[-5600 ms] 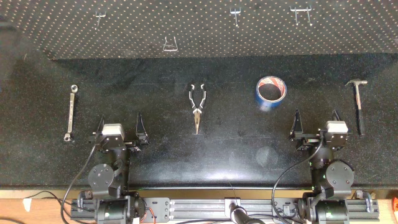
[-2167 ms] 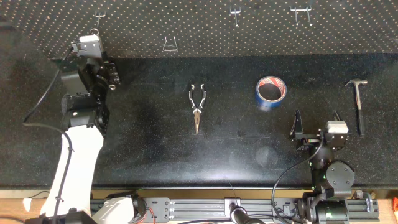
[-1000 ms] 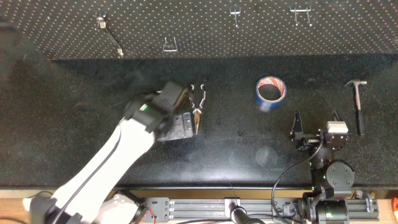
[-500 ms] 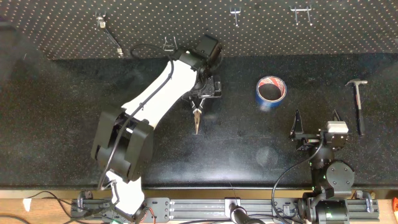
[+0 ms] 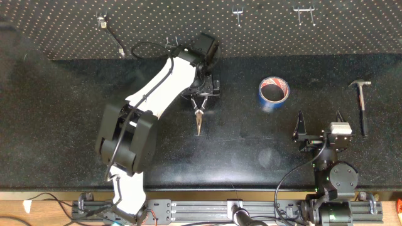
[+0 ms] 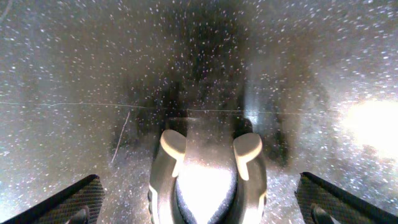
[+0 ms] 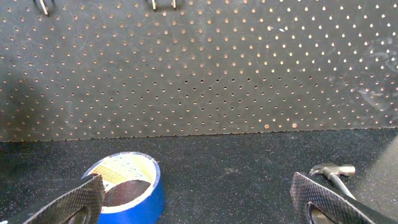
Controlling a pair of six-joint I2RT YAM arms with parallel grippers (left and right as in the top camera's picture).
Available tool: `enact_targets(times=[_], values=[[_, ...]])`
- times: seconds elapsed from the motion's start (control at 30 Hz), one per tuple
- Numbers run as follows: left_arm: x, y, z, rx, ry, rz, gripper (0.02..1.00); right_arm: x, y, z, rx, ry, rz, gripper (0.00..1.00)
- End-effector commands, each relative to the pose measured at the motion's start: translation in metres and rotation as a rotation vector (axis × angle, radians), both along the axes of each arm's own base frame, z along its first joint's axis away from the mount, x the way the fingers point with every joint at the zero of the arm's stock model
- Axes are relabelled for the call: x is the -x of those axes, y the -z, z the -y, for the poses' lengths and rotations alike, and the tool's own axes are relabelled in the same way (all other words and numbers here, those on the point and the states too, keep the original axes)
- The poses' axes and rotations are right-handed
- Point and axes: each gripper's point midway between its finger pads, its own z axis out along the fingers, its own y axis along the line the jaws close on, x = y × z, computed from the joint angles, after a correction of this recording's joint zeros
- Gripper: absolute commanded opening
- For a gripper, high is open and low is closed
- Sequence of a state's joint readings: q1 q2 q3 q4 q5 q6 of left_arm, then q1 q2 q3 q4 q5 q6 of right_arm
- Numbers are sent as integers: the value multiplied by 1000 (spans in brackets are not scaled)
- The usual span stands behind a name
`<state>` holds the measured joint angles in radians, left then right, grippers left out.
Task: Place Tools Onto Pegboard
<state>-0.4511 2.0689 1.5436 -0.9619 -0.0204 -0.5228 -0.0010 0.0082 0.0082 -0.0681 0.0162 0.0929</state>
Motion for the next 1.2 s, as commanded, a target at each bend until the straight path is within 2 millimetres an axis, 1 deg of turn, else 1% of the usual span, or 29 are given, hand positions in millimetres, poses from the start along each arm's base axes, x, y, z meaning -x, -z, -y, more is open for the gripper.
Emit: enact_targets(times=[0.03, 0.23, 0.27, 0.3, 0.37, 0.43, 0.47, 0.5, 0.57, 0.63, 0.67, 0.7, 0.73, 0.77, 0.8, 0.83, 0.87, 0.9, 0.97, 1.0, 1.03, 1.07, 1.1, 1.13, 1.2], values=[[1, 15, 6, 16, 16, -41, 1000, 0, 1, 2, -13, 10, 0, 976], [7, 16, 9, 32, 18, -68, 998, 0, 1, 2, -13, 10, 0, 976], [9, 17, 8, 26, 17, -78, 980, 0, 1, 2, -13, 10, 0, 976], [9, 18, 8, 25, 17, -79, 912, 0, 1, 2, -13, 10, 0, 976], [11, 20, 7, 22, 17, -90, 726, 0, 1, 2, -13, 10, 0, 976], [11, 20, 7, 21, 17, -90, 568, 0, 1, 2, -13, 10, 0, 976], [11, 20, 7, 21, 17, -89, 544, 0, 1, 2, -13, 10, 0, 976], [11, 20, 7, 22, 17, -90, 481, 0, 1, 2, -13, 10, 0, 976], [11, 20, 7, 22, 17, -90, 426, 0, 1, 2, -13, 10, 0, 974], [11, 20, 7, 21, 17, -89, 391, 0, 1, 2, -13, 10, 0, 976], [11, 20, 7, 21, 17, -89, 323, 0, 1, 2, -13, 10, 0, 976], [10, 20, 6, 18, 17, -87, 29, 0, 1, 2, -13, 10, 0, 976], [9, 19, 7, 21, 18, -81, 29, 0, 1, 2, -13, 10, 0, 976], [8, 6, 8, 31, 32, -57, 27, 0, 1, 2, -13, 10, 0, 976], [4, -13, 9, 48, 79, -10, 25, 0, 1, 2, -13, 10, 0, 976], [3, -57, 6, 72, 183, 82, 27, 0, 1, 2, -13, 10, 0, 976], [10, -84, -2, 77, 207, 112, 27, 0, 1, 2, -13, 10, 0, 976], [20, -110, -13, 83, 197, 137, 29, 0, 1, 2, -13, 10, 0, 974], [34, -142, -27, 99, 178, 207, 25, 0, 1, 2, -13, 10, 0, 976], [46, -150, -40, 97, 163, 263, 27, 0, 1, 2, -13, 10, 0, 974], [53, -147, -48, 125, 150, 370, 27, 0, 1, 2, -13, 10, 0, 976], [49, -141, -48, 158, 144, 481, 27, 0, 1, 2, -13, 10, 0, 976], [32, -141, -46, 169, 134, 590, 27, 0, 1, 2, -13, 10, 0, 976], [4, -152, -46, 150, 105, 716, 25, 0, 1, 2, -13, 10, 0, 976], [-49, -193, -49, 155, 58, 982, 25, 0, 1, 2, -13, 10, 0, 976]])
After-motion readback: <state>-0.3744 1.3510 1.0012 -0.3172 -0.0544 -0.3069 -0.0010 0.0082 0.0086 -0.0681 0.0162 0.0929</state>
